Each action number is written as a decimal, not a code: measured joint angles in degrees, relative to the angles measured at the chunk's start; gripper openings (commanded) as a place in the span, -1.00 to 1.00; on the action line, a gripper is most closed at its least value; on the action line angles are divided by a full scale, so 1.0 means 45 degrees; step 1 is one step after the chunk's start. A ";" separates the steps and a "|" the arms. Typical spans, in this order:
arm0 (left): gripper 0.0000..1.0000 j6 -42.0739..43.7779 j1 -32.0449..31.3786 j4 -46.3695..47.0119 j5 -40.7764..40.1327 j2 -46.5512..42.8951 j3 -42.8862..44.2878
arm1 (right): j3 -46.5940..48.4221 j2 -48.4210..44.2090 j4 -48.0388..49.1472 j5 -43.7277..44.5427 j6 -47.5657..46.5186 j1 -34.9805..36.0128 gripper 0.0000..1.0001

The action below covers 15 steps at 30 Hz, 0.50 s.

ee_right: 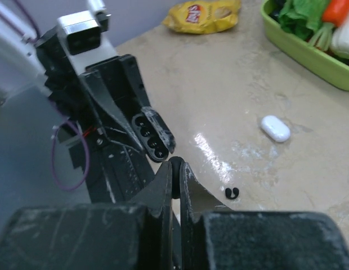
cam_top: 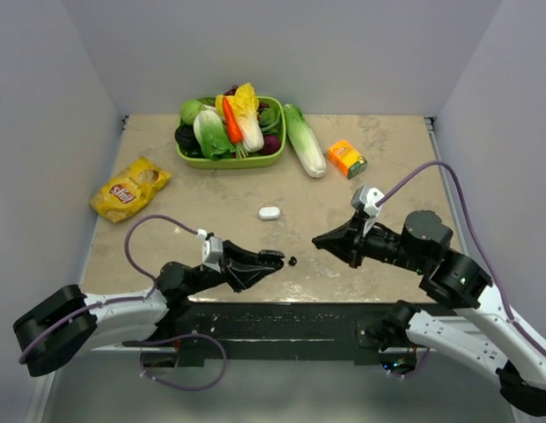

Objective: Insert the wireless bluetooth earbuds into the charging case
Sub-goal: Pick up the earbud from the center of the board.

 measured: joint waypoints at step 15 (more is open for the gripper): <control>-1.00 -0.1394 0.0029 -0.0019 0.4653 0.2375 0.1812 | 0.0146 0.1171 -0.0393 -0.2361 -0.0554 0.1088 -1.00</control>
